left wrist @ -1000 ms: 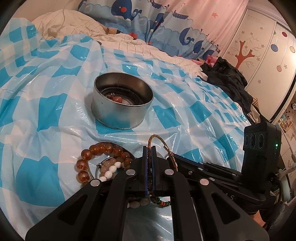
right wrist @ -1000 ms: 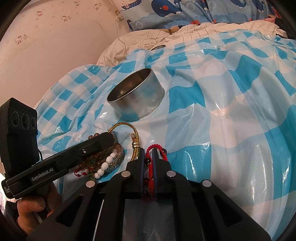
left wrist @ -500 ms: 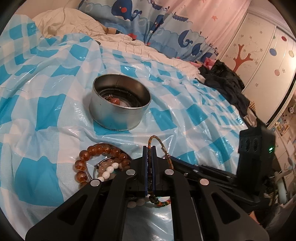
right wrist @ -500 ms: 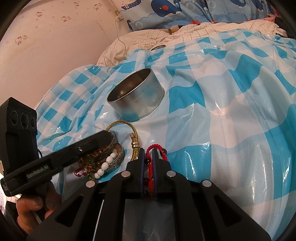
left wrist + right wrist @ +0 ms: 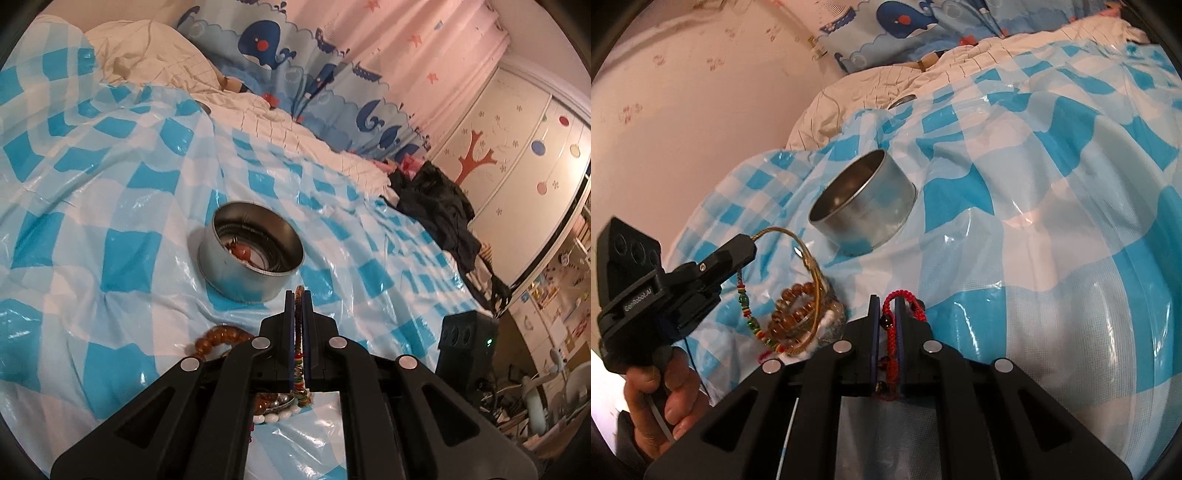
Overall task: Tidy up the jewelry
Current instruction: 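Carry the red bracelet into the silver tin and open the right gripper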
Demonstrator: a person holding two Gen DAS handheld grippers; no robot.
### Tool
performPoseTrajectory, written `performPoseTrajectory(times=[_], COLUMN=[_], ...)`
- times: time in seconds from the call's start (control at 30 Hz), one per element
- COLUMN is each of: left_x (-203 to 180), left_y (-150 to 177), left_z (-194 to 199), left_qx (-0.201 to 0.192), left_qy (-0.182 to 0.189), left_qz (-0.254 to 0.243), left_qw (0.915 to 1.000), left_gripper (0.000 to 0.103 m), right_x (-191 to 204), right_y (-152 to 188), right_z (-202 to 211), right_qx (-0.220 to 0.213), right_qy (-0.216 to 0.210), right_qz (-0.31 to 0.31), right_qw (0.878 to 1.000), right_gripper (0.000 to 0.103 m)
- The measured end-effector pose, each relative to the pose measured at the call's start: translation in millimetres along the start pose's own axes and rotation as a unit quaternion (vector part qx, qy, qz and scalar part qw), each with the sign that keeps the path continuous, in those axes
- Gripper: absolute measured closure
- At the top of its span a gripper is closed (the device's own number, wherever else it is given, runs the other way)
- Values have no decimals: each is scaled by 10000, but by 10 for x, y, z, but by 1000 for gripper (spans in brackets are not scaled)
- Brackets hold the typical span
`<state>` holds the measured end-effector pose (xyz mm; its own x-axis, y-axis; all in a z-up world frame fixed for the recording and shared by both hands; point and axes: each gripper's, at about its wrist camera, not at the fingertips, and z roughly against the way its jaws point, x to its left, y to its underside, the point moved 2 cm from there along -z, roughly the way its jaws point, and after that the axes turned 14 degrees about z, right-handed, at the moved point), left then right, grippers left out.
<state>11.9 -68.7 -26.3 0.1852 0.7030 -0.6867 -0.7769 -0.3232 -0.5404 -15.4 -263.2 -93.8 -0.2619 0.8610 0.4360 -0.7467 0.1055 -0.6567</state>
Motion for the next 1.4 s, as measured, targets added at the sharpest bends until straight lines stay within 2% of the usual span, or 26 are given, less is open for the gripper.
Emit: performPoseTrajectory(times=[0.17,0.3,0.53,0.6,0.67,0.7,0.77,0.8,0.87,0.9,0.97,1.0,1.07,1.1,1.13,1.17,1.23,1.3,1.37,1.4], left_x=[-116,-252,-412,-370,-229,-120,55,98,146,136,131,131,159,184,197,210,222,206,207,208], left_y=[-109,-238,-687,-803,-857,-862,-851,-854,-906,-937,-1002,-1025,-1041,-1039,-1027,-1011,-937,-826,-714,-643], left_z=[95,91,-161,-356,-640,-792,-902,-891,-808,-735,-570,-471,-325,-261,-211,-178,-90,-8,32,41], left_qx=[-79,-75,-191,-113,259,528,771,748,671,587,346,227,97,70,59,59,74,38,-12,-18], left_qy=[95,190,212,50,-388,-661,-977,-1013,-1073,-1073,-1109,-1103,-1069,-1069,-1080,-1090,-1154,-1301,-1424,-1513], left_qz=[-89,-204,-304,-294,-227,-147,56,138,284,274,237,258,358,414,453,471,449,351,253,179], left_qw=[9999,9996,9991,9995,9987,9963,9922,9919,9916,9921,9929,9933,9936,9934,9931,9929,9923,9909,9895,9883], left_gripper=[100,100,100,100,98,95,89,86,75,72,57,54,49,48,47,47,45,39,29,27], right_x=[-41,66,77,33,-12,-27,-43,-43,-12,20,86,144,221,248,271,282,275,245,231,221], right_y=[-80,-245,-535,-626,-734,-783,-909,-974,-1101,-1188,-1290,-1356,-1401,-1402,-1382,-1343,-1231,-1136,-1006,-931], right_z=[83,187,286,301,284,271,216,184,109,48,-32,-118,-282,-399,-546,-649,-662,-526,-330,-251], right_qx=[-293,-529,-771,-824,-857,-864,-871,-880,-890,-891,-897,-867,-676,-472,-169,52,185,85,-8,-28], right_qy=[-446,-667,-969,-1048,-1118,-1130,-1180,-1201,-1246,-1292,-1350,-1355,-1256,-1097,-796,-483,-193,-53,190,263], right_qz=[-419,-327,-362,-407,-441,-435,-413,-388,-309,-263,-171,-64,128,253,426,601,759,847,948,955], right_qw=[9977,9958,9916,9902,9890,9889,9883,9881,9877,9873,9866,9870,9897,9925,9958,9970,9968,9964,9953,9951], right_gripper=[94,94,94,94,94,94,94,94,94,94,94,94,94,84,66,61,61,59,55,54])
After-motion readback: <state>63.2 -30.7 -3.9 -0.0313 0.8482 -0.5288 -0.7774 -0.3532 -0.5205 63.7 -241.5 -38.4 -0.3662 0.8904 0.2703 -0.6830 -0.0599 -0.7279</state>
